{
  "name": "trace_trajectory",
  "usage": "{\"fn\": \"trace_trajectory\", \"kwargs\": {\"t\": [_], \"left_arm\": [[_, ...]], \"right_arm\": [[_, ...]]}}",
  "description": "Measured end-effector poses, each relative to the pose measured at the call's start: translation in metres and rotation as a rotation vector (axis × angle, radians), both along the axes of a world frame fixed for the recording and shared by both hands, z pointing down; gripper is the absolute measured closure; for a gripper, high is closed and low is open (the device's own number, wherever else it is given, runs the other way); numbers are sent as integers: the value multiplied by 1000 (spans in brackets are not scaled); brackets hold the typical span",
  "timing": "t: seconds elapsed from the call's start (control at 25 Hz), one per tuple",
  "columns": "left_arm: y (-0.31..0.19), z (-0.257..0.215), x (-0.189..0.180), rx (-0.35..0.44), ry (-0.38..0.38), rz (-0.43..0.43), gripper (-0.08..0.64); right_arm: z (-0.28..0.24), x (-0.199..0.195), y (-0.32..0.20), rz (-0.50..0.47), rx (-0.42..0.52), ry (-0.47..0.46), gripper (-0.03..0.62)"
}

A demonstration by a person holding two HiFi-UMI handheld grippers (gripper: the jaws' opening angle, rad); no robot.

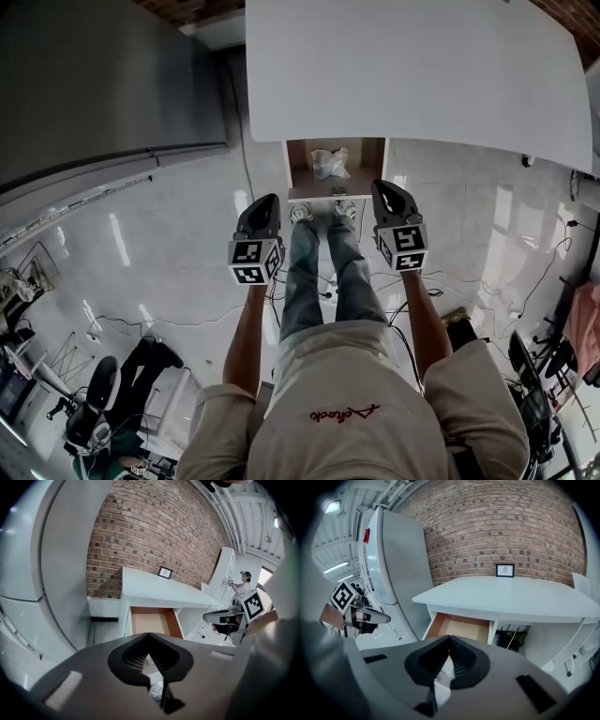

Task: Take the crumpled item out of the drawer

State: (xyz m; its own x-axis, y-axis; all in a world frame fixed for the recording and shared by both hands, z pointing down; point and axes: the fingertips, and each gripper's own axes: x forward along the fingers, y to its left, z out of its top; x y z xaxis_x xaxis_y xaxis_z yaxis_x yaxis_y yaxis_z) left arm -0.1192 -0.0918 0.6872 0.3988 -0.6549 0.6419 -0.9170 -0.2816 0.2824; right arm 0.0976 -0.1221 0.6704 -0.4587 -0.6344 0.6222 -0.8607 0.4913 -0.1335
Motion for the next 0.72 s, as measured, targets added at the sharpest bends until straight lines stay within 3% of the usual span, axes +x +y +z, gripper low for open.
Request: {"fn": "trace_trajectory", "kwargs": {"t": [0.72], "left_arm": [[37,83,1,-110,26,-16,551]], "right_arm": [[89,-12,36,-17,-131,4,580]]}}
